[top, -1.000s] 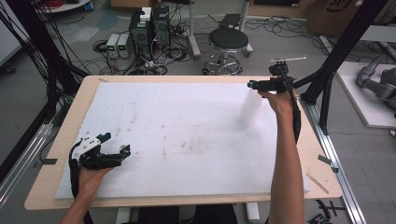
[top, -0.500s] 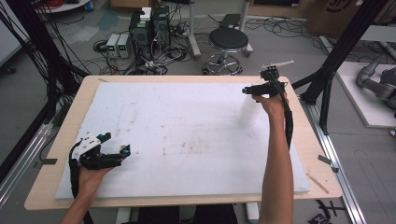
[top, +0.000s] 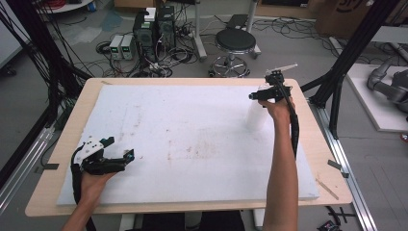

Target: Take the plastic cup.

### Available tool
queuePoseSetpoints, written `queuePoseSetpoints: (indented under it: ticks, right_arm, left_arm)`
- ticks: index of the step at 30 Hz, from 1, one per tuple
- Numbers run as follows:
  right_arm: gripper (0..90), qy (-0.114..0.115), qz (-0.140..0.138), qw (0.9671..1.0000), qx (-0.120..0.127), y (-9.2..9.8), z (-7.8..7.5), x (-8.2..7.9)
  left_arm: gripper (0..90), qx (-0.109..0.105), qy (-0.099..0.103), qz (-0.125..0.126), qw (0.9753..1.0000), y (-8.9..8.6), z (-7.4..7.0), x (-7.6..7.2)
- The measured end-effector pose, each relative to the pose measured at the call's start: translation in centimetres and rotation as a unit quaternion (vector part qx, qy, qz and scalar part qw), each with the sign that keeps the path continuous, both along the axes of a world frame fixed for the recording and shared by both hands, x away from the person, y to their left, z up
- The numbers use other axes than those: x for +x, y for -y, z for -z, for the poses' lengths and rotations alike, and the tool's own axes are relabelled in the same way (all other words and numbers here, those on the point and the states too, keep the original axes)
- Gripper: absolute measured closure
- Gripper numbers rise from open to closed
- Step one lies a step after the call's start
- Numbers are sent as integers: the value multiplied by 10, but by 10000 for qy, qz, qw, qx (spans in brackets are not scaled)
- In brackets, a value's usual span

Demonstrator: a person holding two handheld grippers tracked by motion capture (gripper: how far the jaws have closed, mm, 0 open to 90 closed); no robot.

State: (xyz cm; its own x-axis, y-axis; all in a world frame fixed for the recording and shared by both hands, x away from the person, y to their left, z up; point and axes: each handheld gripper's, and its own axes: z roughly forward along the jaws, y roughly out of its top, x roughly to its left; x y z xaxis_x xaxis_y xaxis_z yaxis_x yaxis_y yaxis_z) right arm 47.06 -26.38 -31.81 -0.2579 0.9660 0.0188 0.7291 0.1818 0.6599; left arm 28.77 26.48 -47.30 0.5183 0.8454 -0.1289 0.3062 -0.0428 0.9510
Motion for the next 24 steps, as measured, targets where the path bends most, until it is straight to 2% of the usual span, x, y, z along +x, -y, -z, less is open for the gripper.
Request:
queuePoseSetpoints:
  ticks: [9,24]
  right_arm:
    - [351,-38,-28,10000,-54,-2,2,1]
    - [360,2,-27,10000,-48,0,0,-1]
  left_arm:
    - [32,-12,6,-1,10000,0,0,0]
    - [32,-20,-9,4,10000,0,0,0]
